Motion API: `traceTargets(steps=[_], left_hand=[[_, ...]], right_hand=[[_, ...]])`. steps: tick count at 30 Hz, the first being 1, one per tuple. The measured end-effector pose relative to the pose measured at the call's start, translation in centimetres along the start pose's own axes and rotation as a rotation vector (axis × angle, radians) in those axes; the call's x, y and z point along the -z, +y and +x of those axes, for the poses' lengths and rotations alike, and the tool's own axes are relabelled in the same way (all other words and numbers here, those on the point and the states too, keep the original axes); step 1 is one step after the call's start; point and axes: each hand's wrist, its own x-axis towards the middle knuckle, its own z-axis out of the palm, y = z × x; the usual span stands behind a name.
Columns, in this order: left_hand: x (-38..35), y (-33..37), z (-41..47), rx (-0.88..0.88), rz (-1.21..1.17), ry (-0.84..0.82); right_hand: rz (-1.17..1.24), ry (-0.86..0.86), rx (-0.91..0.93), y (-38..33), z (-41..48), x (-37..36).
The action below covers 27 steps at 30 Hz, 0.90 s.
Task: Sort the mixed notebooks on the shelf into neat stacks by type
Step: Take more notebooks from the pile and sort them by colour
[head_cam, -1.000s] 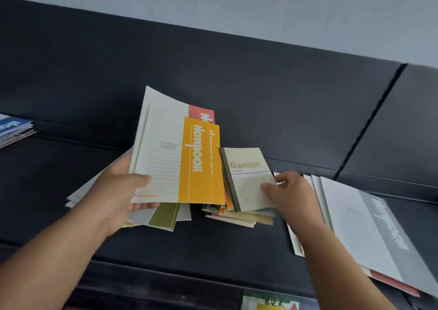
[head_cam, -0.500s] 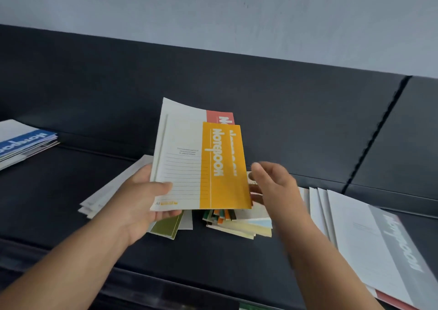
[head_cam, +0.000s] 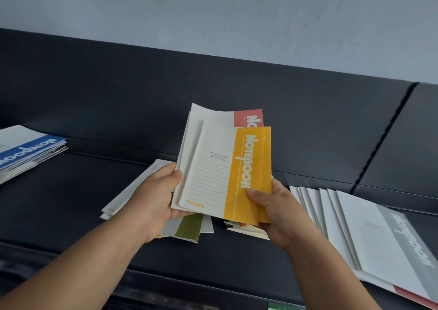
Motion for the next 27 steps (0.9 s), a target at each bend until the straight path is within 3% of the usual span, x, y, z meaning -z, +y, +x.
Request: traceTargets(steps=[12,27], left_hand=[[6.8,1.0,1.1,-0.033,0.124,0.259],[11.3,0.4,3.3,0.008,0.349,0.291]], right_hand=[[0.046,0.218,0.056,0.1,0.0,-1.2],[0.003,0.276,0.08,0.7,0.2,-3.6]])
